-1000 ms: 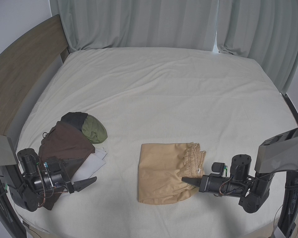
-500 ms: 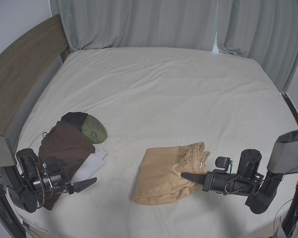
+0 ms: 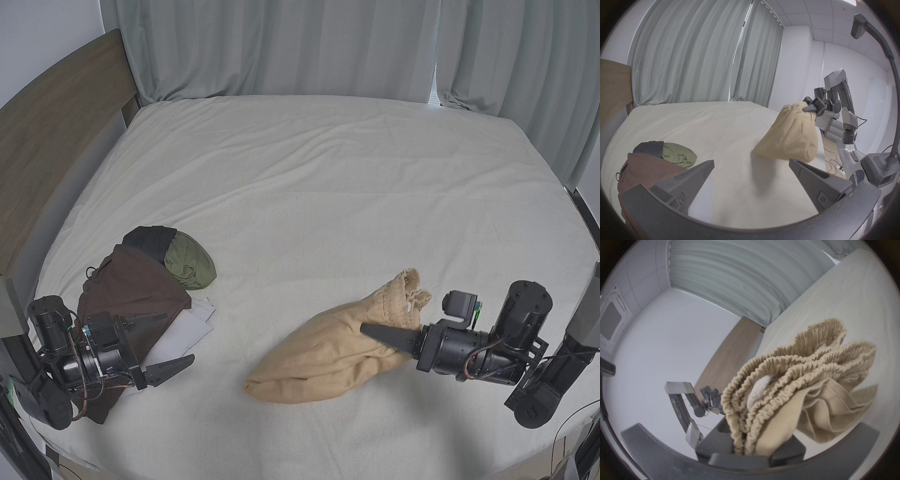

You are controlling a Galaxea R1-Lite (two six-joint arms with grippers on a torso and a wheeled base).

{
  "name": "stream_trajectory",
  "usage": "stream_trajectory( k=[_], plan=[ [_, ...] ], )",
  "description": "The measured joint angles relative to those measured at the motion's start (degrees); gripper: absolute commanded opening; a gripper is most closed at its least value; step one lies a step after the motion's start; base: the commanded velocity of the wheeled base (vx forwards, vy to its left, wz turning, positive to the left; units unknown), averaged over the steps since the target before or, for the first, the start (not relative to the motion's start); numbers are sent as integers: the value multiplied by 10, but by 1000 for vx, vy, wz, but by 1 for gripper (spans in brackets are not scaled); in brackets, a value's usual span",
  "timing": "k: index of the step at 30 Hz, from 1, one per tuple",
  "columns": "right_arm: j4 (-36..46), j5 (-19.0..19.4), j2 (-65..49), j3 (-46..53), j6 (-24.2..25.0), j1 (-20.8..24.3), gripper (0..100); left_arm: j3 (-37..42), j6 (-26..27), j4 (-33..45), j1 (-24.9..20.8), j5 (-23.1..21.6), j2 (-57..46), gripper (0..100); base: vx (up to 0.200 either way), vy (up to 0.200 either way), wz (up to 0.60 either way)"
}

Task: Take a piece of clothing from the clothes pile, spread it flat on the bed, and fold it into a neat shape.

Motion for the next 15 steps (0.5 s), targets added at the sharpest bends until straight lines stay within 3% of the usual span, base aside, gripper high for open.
stream_trajectory(
  k=[7,15],
  plan=[
    [3,10,-35,-59,47,-4,0,-1,0,0,-1,0,1,100,0,0,0],
    [9,12,-40,-131,64,-13,0,-1,-1,0,-4,0,2,100,0,0,0]
  ],
)
